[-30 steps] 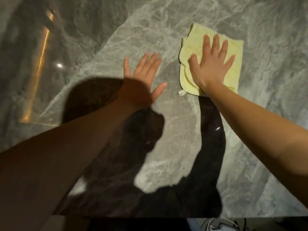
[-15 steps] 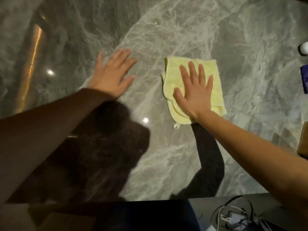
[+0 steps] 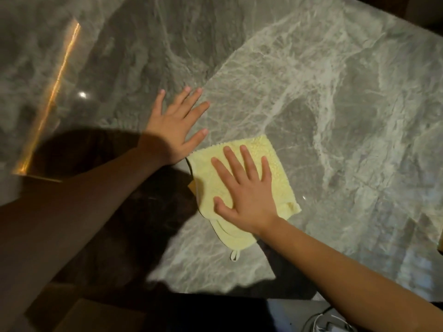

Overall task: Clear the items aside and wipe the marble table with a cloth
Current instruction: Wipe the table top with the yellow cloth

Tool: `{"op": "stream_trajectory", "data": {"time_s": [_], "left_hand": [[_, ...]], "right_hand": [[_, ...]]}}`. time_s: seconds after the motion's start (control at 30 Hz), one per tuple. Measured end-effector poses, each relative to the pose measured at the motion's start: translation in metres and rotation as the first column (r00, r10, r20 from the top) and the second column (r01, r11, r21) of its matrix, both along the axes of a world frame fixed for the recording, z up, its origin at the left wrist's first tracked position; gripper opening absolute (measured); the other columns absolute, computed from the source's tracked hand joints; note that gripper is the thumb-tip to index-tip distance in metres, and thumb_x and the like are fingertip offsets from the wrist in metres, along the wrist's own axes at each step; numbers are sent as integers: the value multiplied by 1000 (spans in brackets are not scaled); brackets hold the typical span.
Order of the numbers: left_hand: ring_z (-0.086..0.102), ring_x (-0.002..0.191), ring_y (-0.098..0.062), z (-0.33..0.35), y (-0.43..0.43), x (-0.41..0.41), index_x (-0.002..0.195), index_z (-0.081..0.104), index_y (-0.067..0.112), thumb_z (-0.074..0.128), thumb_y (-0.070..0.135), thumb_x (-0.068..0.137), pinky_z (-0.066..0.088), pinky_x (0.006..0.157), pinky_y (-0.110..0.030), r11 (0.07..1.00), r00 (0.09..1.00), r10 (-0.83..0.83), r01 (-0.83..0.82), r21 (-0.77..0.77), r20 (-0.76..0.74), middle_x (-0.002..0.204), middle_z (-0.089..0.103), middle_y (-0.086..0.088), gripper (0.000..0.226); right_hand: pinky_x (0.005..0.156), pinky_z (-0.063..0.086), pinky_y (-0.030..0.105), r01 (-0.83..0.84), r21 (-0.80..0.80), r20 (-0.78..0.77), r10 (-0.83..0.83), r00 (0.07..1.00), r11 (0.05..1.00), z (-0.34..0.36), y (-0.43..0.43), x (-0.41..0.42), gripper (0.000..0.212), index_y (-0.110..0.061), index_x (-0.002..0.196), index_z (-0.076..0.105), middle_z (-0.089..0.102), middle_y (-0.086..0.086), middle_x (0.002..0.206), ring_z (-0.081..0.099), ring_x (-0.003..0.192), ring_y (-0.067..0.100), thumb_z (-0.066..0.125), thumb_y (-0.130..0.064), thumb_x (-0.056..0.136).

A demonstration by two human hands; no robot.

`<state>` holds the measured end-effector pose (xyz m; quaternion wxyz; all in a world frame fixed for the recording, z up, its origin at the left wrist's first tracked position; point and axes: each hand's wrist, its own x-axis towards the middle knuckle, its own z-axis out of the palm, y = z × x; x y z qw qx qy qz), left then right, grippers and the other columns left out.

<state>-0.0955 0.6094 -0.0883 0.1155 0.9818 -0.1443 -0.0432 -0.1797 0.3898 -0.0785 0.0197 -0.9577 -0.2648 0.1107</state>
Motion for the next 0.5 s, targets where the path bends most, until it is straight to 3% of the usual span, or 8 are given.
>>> {"op": "stream_trajectory", "data": {"time_s": [0.2,0.5], "left_hand": [[22,145,-17,-1,2,0,143,38,19,26,52,94,12,116,-53,998,998,6,-2,-61,70,154,30,-3,61],[20,145,-16,5,1,1,149,15,13,25,50,93,13,117,-50,993,997,80,-80,-92,-8,160,11,-5,68]], "right_hand": [[115,6,61,-21,44,27,20,999,999,-3,22,66,72,-34,150,19,12,-4,162,2,150,27,38,-62,86],[116,1,59,-40,88,47,36,998,995,0,51,171,68,-35,150,19,12,-5,162,1,150,25,33,-58,88]]}}
